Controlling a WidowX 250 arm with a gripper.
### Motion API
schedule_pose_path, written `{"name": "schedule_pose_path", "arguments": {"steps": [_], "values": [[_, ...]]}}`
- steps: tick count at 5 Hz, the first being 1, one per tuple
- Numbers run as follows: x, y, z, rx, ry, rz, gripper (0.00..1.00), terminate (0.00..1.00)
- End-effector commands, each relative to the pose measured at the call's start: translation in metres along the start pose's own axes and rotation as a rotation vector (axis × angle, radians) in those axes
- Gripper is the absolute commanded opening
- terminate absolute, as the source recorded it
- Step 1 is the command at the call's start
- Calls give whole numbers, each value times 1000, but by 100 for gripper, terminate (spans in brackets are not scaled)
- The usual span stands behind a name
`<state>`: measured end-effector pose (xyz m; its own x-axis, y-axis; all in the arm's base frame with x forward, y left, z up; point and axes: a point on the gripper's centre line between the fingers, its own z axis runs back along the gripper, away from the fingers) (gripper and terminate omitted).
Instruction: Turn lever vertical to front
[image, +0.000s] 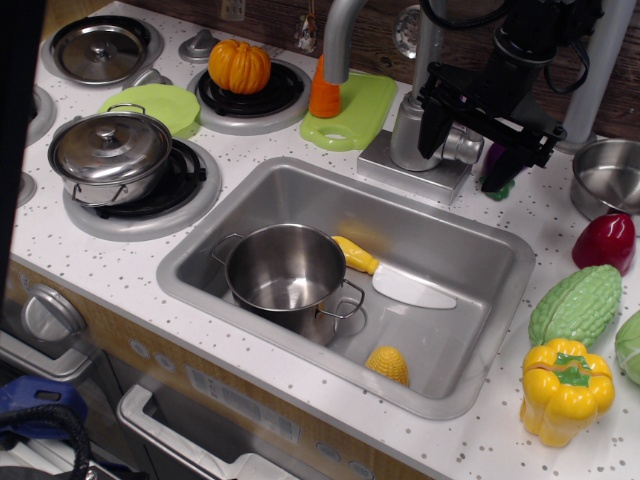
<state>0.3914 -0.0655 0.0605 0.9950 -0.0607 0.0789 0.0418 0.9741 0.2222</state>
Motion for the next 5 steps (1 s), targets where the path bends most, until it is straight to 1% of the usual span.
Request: {"name": "schedule_pose_path", "arguments": {"steps": [1, 2, 3, 4, 5], "values": [[0, 0, 0, 0, 0, 0, 100, 0], [8, 3, 10, 38, -27, -2, 100, 0], [18, 13, 22, 84, -73, -6, 100, 0], [27, 18, 38, 117, -141, 0, 100, 0], [36, 17, 47, 117, -178, -4, 100, 0]]}}
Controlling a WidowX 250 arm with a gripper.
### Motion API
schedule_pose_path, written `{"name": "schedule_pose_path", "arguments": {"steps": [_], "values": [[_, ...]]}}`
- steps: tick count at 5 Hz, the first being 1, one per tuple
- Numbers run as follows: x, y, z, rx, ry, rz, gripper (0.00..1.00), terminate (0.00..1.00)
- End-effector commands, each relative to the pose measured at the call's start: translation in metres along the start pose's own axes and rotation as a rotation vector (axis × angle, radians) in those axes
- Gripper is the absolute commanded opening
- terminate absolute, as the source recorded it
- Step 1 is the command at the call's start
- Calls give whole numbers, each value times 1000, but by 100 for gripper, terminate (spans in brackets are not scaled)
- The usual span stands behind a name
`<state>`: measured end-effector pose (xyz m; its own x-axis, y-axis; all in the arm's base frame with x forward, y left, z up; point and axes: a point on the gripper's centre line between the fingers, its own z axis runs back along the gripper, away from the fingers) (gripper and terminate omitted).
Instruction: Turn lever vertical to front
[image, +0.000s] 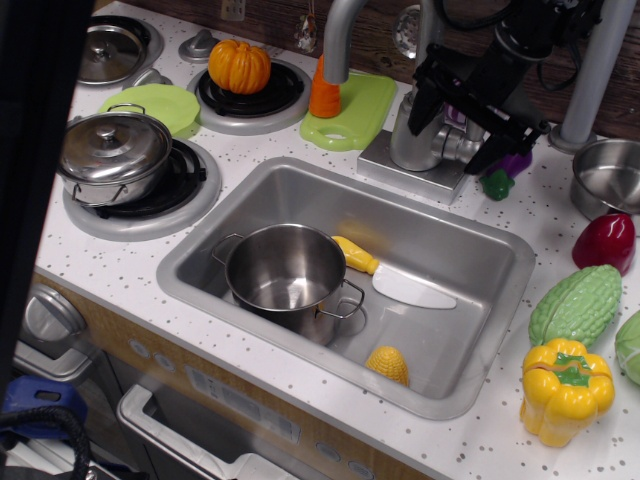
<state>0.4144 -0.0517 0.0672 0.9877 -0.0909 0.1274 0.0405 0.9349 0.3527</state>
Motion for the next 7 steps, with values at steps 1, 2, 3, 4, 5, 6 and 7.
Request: {"name": "schedule_pose_path", "arguments": {"steps": [1, 2, 3, 4, 5, 6, 7], "values": [[24, 3, 48, -15, -166, 29, 100, 0], [41, -1, 53, -33, -188, 45, 100, 0], [50, -1, 53, -44, -191, 41, 100, 0], [53, 1, 49, -55, -187, 57, 0, 0], [47, 0, 44, -69, -180, 75, 0, 0], [40, -1, 40, -71, -178, 97, 0, 0], [32, -1, 34, -83, -145, 127, 0, 0]]}}
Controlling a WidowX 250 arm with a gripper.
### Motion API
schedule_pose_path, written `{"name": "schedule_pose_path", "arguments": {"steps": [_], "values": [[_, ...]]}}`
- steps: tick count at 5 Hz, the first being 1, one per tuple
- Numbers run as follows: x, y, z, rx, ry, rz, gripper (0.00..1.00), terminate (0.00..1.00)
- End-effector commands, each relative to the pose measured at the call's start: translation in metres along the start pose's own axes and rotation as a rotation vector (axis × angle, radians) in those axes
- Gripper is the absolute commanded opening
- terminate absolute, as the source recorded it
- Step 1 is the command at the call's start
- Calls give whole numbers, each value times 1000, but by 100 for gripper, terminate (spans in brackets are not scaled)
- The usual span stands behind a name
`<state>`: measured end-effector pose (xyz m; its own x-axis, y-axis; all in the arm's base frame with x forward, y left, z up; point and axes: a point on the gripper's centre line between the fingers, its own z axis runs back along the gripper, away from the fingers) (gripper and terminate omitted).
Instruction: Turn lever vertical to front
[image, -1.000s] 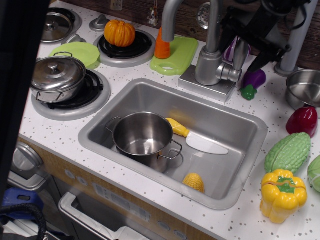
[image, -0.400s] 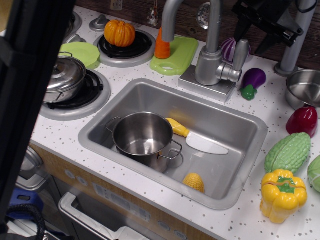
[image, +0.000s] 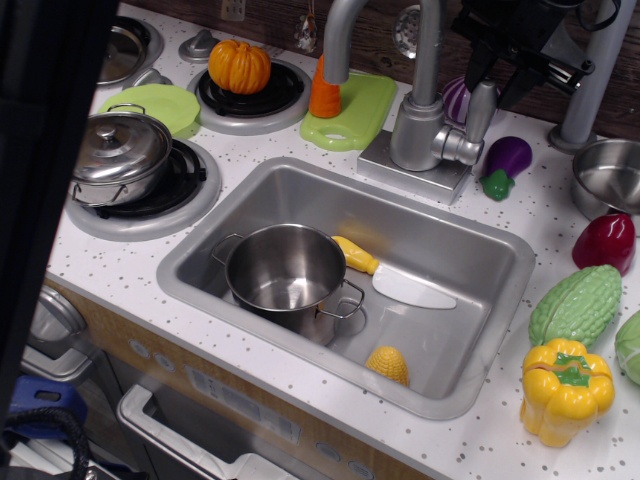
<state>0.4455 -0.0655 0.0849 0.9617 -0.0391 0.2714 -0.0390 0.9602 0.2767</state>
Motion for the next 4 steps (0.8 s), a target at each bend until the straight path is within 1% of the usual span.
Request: {"name": "schedule_pose_path", "arguments": {"steps": [1, 2, 3, 4], "values": [[-16, 3, 20, -17, -5, 63, 0, 0], [-25, 5, 16, -15, -6, 72, 0, 0], [-30, 4, 3, -54, -8, 85, 0, 0], [-32, 5, -7, -69, -16, 87, 0, 0]]}}
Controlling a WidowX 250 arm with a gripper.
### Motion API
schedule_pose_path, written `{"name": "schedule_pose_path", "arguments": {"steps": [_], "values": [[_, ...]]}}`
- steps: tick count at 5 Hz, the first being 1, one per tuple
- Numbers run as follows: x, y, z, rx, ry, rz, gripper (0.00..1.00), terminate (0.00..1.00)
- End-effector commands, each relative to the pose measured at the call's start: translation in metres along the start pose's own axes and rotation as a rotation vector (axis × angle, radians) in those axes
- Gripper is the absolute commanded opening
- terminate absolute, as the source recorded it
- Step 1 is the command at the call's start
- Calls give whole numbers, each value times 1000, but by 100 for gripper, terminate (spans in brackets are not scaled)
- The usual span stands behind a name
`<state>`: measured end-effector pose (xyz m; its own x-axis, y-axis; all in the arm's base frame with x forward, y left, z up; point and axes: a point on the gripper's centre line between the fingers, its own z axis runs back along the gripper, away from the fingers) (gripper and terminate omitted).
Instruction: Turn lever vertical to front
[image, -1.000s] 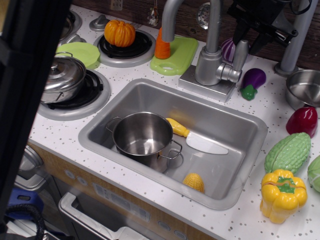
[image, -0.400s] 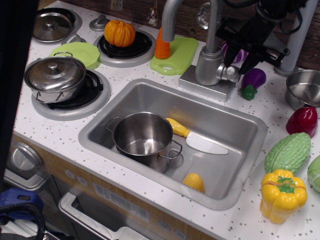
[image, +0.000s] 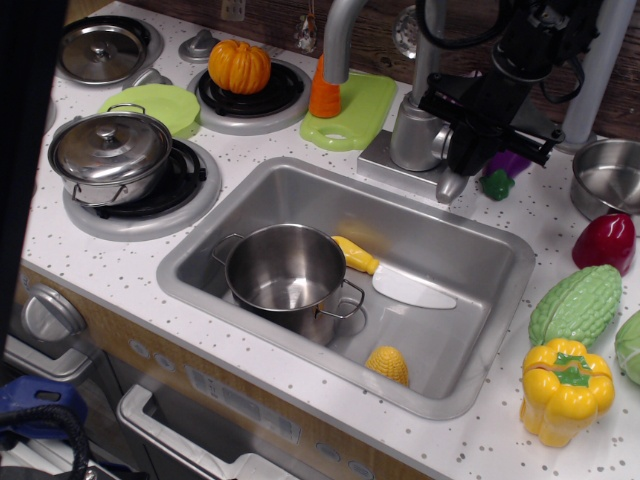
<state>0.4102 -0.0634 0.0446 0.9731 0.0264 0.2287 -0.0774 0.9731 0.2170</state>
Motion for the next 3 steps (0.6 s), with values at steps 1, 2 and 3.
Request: {"name": "schedule_pose_path", "arguments": {"steps": [1, 2, 3], "values": [[14, 13, 21, -22, -77, 21, 0, 0], [17, 15, 30, -9, -79, -8, 100, 0], [17, 15, 30, -9, -79, -8, 100, 100]]}}
